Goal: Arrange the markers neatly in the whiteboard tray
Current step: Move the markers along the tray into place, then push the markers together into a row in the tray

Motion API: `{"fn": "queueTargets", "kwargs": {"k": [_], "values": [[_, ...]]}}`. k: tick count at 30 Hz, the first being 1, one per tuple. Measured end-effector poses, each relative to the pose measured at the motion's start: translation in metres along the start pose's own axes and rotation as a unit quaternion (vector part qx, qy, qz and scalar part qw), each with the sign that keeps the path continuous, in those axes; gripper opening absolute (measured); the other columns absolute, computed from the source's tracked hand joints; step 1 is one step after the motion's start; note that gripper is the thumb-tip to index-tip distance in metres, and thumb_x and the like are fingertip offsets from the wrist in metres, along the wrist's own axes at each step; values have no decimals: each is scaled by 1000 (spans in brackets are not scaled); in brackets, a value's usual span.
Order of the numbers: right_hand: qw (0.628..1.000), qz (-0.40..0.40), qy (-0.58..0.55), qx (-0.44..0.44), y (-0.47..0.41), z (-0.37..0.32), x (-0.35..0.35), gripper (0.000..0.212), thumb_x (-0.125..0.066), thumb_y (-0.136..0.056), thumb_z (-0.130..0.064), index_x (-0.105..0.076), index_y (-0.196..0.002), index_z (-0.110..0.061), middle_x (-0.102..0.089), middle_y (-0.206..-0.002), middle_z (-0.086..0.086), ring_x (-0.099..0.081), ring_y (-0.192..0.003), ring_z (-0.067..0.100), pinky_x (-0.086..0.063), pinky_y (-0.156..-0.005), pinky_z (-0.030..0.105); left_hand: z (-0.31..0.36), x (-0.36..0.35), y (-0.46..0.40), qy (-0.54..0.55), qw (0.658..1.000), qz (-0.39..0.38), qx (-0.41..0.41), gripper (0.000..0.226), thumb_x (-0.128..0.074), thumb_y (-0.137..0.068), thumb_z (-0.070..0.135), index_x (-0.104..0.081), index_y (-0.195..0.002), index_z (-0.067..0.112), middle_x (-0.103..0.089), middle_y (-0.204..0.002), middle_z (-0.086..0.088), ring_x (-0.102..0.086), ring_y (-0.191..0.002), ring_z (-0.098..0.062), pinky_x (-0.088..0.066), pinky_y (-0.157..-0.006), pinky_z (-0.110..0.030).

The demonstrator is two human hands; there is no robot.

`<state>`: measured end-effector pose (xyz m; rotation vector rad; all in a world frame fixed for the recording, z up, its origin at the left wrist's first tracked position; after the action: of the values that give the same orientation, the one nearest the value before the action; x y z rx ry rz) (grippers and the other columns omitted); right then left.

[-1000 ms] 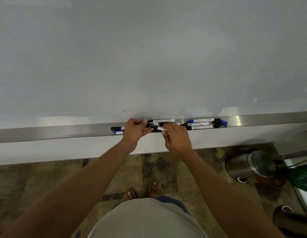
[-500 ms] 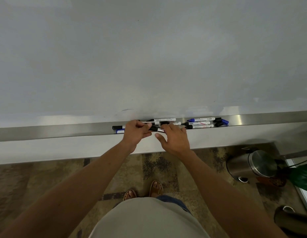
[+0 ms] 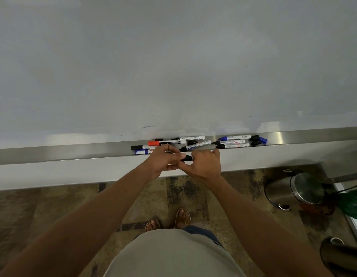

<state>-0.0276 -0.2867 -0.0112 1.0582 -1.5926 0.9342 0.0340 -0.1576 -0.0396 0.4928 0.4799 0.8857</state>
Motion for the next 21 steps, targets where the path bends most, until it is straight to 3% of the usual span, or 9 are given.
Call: {"fn": "queueTargets", "kwargs": {"k": [5, 10, 13, 16, 18, 21], "values": [[1000, -6, 1, 8, -6, 2, -2, 58, -41, -72, -74, -48, -51, -20, -54, -46, -6, -49, -45, 14, -46, -74, 34, 2, -7, -1, 13, 1000, 7, -10, 27, -79, -74, 10, -59, -92, 6, -72, -79, -9, -71, -72, -19, -55, -61, -27], [1000, 9, -4, 21, -6, 2, -5, 56, -46, -75, -71, -52, -53, -19, -57, -48, -4, -52, -46, 16, -46, -72, 34, 2, -6, -4, -2, 1000, 7, -24, 25, -79, -75, 10, -61, -91, 5, -72, -84, -12, -71, -76, -21, -57, -64, -28], [999, 20, 0, 40, -4, 3, -7, 58, -42, -79, -71, -56, -62, -17, -64, -58, -1, -59, -57, 20, -43, -72, 36, 7, -2, -9, -86, 995, 20, -54, 22, -77, -78, 16, -64, -92, 6, -71, -86, -9, -68, -77, -16, -56, -67, -28], [998, 21, 19, 64, -3, 10, -10, 61, -34, -85, -73, -59, -80, -18, -69, -77, 0, -63, -74, 21, -38, -74, 36, 13, -1, -12, -182, 977, 51, -97, 12, -71, -84, 26, -68, -88, 15, -70, -79, -1, -64, -68, -6, -50, -56, -19], [997, 19, 24, 72, -4, 16, -11, 56, -30, -91, -66, -59, -92, -18, -70, -86, 1, -62, -81, 23, -37, -76, 38, 18, -1, -15, -225, 962, 75, -136, 8, -68, -86, 26, -68, -83, 19, -69, -74, 2, -63, -62, -4, -45, -51, -13], [997, 21, 31, 75, -7, 26, -10, 39, -34, -98, -46, -58, -106, -16, -68, -93, 6, -58, -86, 28, -37, -79, 41, 27, 0, -18, -327, 918, 107, -196, 5, -66, -88, 22, -68, -85, 18, -67, -78, 6, -60, -67, -7, -45, -63, -19]]}}
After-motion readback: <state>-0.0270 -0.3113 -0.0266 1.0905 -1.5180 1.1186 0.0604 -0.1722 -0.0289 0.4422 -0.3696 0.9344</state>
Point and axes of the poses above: each hand's wrist, its own y-axis away from the middle knuckle, its own x-axis out of the back of the hand, z = x × y, the point moved 7 cm from there along -y, towards the middle knuckle
